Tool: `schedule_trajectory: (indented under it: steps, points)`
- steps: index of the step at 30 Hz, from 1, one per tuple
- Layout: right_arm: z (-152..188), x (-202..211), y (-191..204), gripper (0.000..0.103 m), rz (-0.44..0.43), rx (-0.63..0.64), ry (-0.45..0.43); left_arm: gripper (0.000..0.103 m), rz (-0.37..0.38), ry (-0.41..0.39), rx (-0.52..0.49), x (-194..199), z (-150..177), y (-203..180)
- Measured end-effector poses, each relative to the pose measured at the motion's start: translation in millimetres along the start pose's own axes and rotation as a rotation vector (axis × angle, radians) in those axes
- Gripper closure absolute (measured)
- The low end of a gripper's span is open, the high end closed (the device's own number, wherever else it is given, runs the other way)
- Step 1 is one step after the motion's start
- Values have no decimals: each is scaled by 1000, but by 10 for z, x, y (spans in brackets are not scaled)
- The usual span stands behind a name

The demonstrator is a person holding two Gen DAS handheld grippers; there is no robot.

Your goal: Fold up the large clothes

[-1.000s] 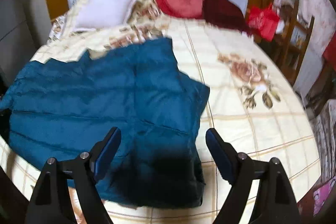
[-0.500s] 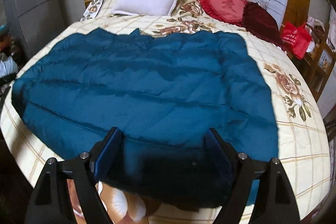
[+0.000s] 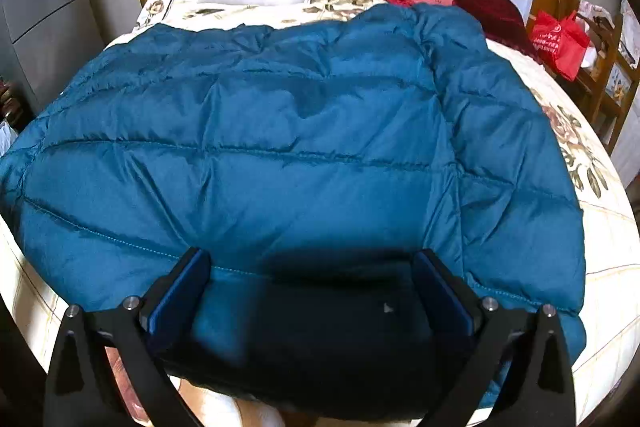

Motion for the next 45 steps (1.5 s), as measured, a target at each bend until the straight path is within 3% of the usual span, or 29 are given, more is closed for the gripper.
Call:
schedule_trajectory:
  steps: [3, 11, 16, 29, 45]
  points:
    - [-5, 122, -34, 0, 2, -41, 4, 78, 7, -1, -18, -37, 48, -159]
    - [88, 569, 113, 0, -34, -92, -115, 78, 3, 13, -78, -83, 178, -473]
    - [129, 702, 319, 0, -42, -63, -149, 78, 43, 30, -72, -108, 292, -586]
    - [84, 998, 472, 0, 14, -41, -281, 78, -34, -6, -116, -8, 379, -685]
    - [127, 970, 405, 0, -9, -91, -272, 78, -33, -6, -111, 9, 411, -763]
Point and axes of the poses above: each gripper's, at about its wrist camera, not at the fingertips, and x roughly against the way its jaws point, y to its left, z to its underside, the point moved 6 cm from there along -x, roughly the way its jaws point, and after that the axes turned 6 degrees about z, right-handed, at the moved point
